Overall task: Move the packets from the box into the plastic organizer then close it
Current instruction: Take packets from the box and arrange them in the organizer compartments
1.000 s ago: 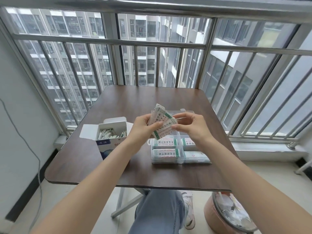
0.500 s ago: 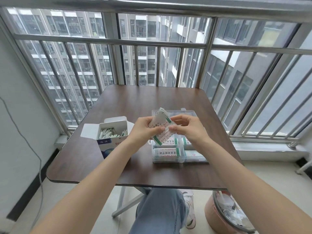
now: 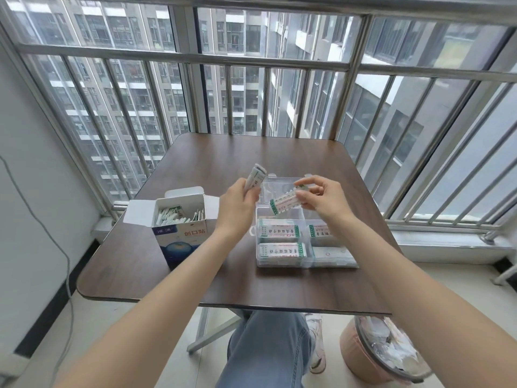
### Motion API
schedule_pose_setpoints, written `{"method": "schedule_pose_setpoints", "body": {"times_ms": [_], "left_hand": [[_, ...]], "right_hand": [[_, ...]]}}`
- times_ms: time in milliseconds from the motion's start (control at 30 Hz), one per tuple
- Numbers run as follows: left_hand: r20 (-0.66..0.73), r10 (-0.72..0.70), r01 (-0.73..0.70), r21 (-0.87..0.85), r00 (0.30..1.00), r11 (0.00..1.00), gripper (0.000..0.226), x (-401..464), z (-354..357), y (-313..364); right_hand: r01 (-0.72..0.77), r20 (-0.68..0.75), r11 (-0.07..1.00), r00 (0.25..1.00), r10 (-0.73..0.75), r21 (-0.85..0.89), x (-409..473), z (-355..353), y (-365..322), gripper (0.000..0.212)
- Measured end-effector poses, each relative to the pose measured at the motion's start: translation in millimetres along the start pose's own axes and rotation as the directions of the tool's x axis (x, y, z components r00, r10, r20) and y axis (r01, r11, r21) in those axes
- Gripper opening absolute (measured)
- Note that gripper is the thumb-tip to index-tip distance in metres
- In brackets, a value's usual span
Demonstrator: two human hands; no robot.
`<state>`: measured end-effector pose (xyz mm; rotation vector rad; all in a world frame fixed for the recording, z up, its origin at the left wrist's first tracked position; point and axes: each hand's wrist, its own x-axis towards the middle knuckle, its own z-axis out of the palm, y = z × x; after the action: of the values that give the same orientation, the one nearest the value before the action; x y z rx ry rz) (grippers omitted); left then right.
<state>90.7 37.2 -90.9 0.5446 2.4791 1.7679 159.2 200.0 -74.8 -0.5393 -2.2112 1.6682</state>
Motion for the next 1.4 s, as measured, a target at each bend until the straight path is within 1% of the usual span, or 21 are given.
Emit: {"method": "schedule_pose_setpoints", "body": {"times_ms": [67,133,267,433,667,767,867,967,1067,1133,1167,1233,1267,1300,1400], "left_hand": [[-0.003,0.040,-0.039,0.091,0.999,0.995,0.022,-0.3,7.2,3.4],[-0.012,0.052,-0.050,0.122,0.999,0.991,0.022,0.6,13.2,7.5],[0.008,0.021,-0.022,0.155,1.000,0.988,0.022,9.3,22.2,2.4],[0.052,-0.045,0.034,0.202,0.998,0.979,0.025,15.0,24.1,-7.4],[0.118,-0.080,0.028,0.390,0.990,0.920,0.021,26.9,25.7,-22.4],[0.123,-0.104,0.039,0.447,0.987,0.894,0.018,30.5,28.1,-28.1],[0.133,-0.114,0.031,0.507,0.985,0.862,0.023,32.1,29.3,-29.1],[0.155,-0.110,-0.003,0.593,0.982,0.805,0.024,35.7,30.2,-30.2],[0.166,-0.100,-0.025,0.623,0.981,0.782,0.024,36.6,30.2,-30.2],[0.140,-0.066,-0.025,0.564,0.988,0.826,0.023,32.9,27.9,-25.0],[0.113,-0.050,-0.010,0.481,0.992,0.877,0.022,30.7,26.4,-22.1],[0.053,-0.065,0.052,0.220,0.997,0.974,0.020,27.4,24.7,-15.2],[0.025,-0.087,0.084,0.104,0.996,0.991,0.019,26.7,24.5,-12.0],[0.004,-0.109,0.109,0.030,0.994,0.994,0.018,25.9,24.1,-8.9],[-0.004,-0.145,0.145,-0.048,0.989,0.988,0.017,24.2,22.9,-5.5]], "right_hand": [[-0.015,-0.044,0.999,0.999,0.013,-0.032,8.1,3.4,5.1,0.012],[-0.026,-0.072,0.996,0.997,0.019,-0.090,14.2,8.8,10.4,0.008],[-0.022,-0.077,0.973,0.997,0.004,-0.229,21.8,20.5,17.3,0.005],[0.003,-0.041,0.926,0.999,-0.020,-0.377,23.8,29.9,19.0,0.008],[0.040,0.059,0.860,0.998,-0.012,-0.508,22.8,32.4,17.2,0.007],[0.041,0.083,0.798,0.996,0.012,-0.601,23.1,37.1,14.8,0.008],[0.047,0.079,0.670,0.997,0.018,-0.741,22.4,40.0,11.9,0.001],[0.051,0.075,0.571,0.997,0.018,-0.819,23.1,42.5,8.7,0.011],[0.062,0.080,0.493,0.997,0.015,-0.868,23.9,44.7,7.7,0.012],[0.102,0.105,0.436,0.994,-0.018,-0.894,23.3,45.2,7.4,0.014],[0.136,0.132,0.411,0.991,-0.037,-0.902,23.3,44.8,7.2,0.014],[0.205,0.202,0.382,0.978,-0.047,-0.901,23.9,43.1,5.6,0.016],[0.240,0.243,0.372,0.969,-0.040,-0.897,24.6,42.1,4.0,0.016],[0.280,0.291,0.358,0.956,-0.025,-0.891,25.9,41.2,2.4,0.017],[0.390,0.419,0.295,0.907,0.041,-0.872,28.3,38.3,-3.5,0.013]]}}
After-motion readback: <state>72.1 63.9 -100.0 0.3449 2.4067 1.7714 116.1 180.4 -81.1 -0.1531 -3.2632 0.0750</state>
